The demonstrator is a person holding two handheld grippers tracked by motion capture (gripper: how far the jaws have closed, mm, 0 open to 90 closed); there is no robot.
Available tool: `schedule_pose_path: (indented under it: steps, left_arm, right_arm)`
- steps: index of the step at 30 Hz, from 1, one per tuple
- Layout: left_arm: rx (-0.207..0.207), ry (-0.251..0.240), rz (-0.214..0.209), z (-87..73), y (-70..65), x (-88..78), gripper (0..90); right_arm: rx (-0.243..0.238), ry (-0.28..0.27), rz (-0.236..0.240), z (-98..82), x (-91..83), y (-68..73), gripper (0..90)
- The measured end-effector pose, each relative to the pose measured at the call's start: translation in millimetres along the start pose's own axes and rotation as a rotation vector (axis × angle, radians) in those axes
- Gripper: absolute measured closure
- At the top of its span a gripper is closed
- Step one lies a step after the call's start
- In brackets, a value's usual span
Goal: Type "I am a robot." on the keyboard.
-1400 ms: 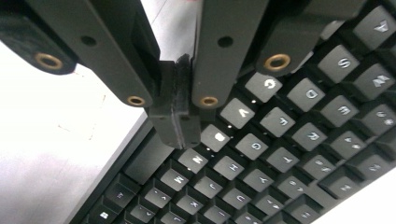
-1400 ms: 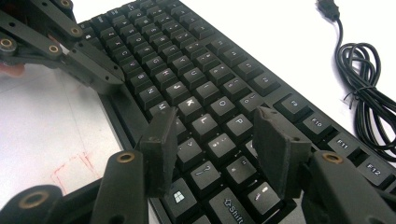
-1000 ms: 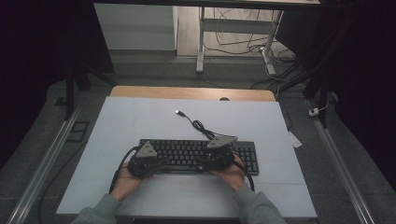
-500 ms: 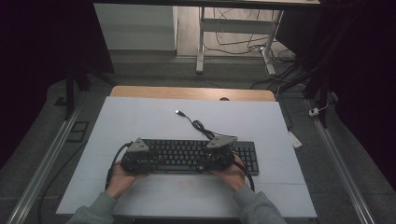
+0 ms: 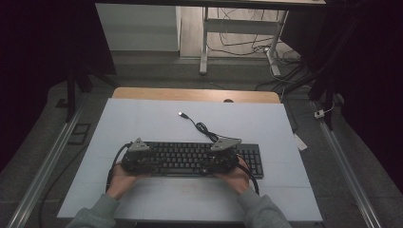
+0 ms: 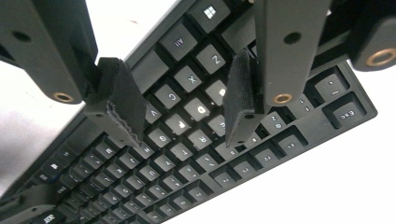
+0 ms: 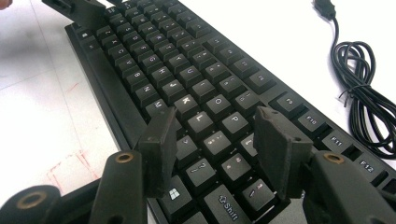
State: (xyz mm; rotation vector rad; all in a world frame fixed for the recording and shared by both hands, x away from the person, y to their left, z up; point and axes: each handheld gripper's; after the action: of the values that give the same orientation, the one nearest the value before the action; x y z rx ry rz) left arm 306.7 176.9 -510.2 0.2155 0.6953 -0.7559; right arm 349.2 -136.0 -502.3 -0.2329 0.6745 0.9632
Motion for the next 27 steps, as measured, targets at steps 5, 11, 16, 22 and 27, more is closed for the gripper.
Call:
schedule_pose_path:
  steps: [5,11,16,22,27]
  left_arm:
    - [-0.005,0.017,0.009,2.1,2.5,7.8,46.4]
    - [0.006,0.036,0.020,6.1,4.2,17.1,46.2]
    - [0.009,0.034,0.036,9.2,5.7,22.8,48.5]
    - [0.016,0.013,0.041,12.8,7.2,26.6,58.6]
    - [0.024,0.003,0.041,14.1,8.7,29.5,74.2]
  right_arm:
    - [0.000,0.001,0.000,-0.1,0.2,0.0,49.4]
    - [0.001,0.002,0.000,-0.3,0.6,-0.2,49.4]
    - [0.001,0.004,0.000,-0.7,1.2,-0.1,49.4]
    - [0.001,0.009,-0.001,-0.9,1.9,0.0,49.3]
    - [0.001,0.009,-0.001,-0.9,1.9,-0.1,49.3]
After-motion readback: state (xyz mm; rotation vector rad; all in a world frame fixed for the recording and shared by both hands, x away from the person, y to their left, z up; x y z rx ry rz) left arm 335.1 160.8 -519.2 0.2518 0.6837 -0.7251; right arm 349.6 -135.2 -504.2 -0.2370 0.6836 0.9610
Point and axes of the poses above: each handheld gripper's, and its own axes: x roughly forward along the jaws, z roughly out of its top, y roughly to its left, and after that the axes turned 7 degrees about x, right-handed
